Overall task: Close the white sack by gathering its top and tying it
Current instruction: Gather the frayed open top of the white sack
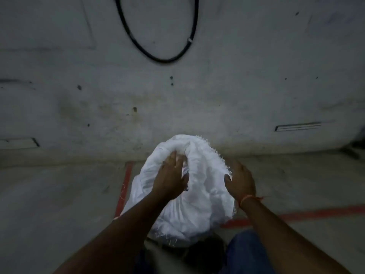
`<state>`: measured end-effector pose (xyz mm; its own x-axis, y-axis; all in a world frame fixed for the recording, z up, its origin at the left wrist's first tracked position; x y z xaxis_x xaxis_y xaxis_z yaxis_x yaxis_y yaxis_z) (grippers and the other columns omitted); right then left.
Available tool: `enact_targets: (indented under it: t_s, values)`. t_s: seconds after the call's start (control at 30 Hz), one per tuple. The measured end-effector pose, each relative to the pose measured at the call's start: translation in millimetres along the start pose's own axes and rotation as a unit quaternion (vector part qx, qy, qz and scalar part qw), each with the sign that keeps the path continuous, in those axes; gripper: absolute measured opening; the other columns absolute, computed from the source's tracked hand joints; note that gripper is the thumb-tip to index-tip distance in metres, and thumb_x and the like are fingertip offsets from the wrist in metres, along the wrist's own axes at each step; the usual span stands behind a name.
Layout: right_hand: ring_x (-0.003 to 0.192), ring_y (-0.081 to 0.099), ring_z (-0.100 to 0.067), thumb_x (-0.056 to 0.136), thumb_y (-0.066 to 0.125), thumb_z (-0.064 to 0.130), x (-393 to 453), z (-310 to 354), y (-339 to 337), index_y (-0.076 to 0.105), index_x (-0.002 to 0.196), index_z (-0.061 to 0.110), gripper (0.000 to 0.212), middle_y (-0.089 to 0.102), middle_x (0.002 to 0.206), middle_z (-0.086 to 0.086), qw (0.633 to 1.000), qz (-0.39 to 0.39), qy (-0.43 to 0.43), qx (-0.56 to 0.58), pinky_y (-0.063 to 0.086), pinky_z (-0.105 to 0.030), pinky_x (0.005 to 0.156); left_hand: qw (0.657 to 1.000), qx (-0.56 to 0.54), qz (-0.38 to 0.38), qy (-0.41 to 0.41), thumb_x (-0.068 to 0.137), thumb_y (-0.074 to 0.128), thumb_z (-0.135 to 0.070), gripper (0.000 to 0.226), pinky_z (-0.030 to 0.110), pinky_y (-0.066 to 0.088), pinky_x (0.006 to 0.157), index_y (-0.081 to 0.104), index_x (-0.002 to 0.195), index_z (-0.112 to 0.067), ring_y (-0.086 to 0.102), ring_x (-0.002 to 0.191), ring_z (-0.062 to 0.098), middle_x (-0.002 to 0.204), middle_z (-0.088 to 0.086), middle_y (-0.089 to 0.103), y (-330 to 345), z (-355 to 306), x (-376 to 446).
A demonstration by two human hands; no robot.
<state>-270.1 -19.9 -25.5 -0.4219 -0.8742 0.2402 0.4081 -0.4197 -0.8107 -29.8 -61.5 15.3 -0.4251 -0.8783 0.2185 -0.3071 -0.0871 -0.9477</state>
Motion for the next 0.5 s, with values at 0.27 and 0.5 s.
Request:
enact_targets:
  t_s: [0.27,0.5]
  values:
    - [0.122,0.051,-0.038,0.085,0.064,0.029,17,-30,38,0.045,0.138,0.006,0.061,0.055,0.133,-0.021,0.997,0.043,0.068,-0.010,0.048,-0.044,0.098,0.999,-0.003,0.041,0.011,0.098,0.047,-0.045,0.070,0.043,0.039,0.115,0.022,0.156,-0.015,0.027,0.150,0.033,0.164,0.020,0.017,39,-7,27]
    - [0.117,0.051,-0.043,0.075,0.078,0.025,39,-74,90,0.045,0.131,0.004,0.068,0.048,0.133,-0.024,0.982,0.050,0.177,0.045,0.047,-0.044,0.097,0.990,-0.042,0.131,-0.024,0.092,0.045,-0.057,0.072,0.059,0.021,0.120,0.016,0.154,-0.035,0.021,0.151,0.036,0.168,0.013,-0.002,121,12,60]
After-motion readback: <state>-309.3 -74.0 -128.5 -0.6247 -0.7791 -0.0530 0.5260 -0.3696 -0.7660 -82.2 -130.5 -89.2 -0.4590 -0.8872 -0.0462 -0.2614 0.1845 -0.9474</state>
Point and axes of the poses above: each hand's wrist, its own x-axis towards the middle knuckle, its own y-axis out of the palm, z = x × y, the point moved 7 cm from there along x, towards the middle knuckle
